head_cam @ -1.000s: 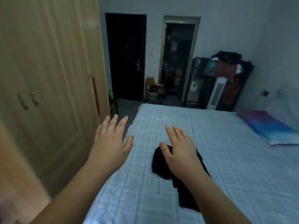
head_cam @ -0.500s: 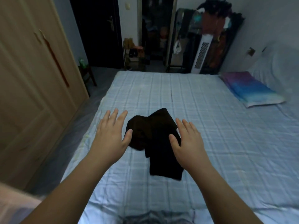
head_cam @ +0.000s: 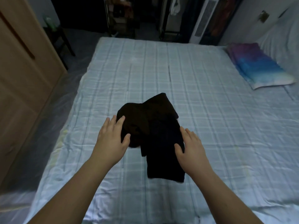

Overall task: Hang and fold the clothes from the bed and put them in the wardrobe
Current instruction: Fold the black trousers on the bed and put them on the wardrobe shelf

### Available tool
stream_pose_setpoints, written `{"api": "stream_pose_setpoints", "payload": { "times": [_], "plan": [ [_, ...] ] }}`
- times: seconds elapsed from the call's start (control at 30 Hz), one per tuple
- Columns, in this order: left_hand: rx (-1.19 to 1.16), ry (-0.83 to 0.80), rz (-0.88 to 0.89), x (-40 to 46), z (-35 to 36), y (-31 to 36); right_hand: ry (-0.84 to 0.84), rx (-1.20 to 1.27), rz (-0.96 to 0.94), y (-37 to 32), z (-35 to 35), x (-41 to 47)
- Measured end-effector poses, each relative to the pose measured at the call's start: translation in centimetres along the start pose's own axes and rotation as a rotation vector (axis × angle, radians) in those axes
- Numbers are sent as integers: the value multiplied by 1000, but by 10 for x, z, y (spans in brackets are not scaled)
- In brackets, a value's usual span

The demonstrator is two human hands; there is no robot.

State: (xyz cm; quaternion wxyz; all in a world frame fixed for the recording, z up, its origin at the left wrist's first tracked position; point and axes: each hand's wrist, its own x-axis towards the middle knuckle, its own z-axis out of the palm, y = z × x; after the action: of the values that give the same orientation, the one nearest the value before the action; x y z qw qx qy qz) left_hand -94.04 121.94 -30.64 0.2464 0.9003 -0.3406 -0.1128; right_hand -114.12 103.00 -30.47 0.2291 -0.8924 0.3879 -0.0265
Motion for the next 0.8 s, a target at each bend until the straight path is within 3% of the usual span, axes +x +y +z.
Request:
{"api": "stream_pose_setpoints", "payload": {
  "times": [0.3, 0.53, 0.7, 0.8],
  "plan": [
    [-40, -139, -102, 92, 112, -37, -165, 80, 84, 37, 106, 102],
    [272, -132, -129, 171, 206, -46, -221, -71, 104, 81, 178, 227],
    [310, -266, -231, 192, 260, -75, -390, -161, 115, 93, 228, 281],
    [220, -181, -246, 179, 272, -83, -285, -130, 57, 106, 247, 272]
  ]
}}
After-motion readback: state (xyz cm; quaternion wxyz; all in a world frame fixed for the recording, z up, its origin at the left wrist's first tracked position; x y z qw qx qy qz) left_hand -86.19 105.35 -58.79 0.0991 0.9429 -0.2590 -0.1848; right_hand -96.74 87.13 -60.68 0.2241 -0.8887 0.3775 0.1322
